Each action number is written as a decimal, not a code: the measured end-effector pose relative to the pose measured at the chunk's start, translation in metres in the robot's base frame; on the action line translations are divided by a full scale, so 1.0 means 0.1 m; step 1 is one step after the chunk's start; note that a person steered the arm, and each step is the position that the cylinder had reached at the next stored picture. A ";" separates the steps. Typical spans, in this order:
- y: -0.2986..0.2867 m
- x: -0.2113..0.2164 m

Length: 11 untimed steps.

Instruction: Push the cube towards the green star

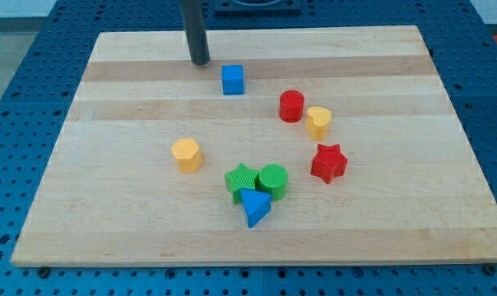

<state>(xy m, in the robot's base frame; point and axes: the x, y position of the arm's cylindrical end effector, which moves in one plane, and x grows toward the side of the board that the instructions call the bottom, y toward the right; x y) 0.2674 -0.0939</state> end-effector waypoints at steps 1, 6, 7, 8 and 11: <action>0.32 0.00; 0.65 0.76; 0.59 0.79; 0.44 0.76; 0.05 0.87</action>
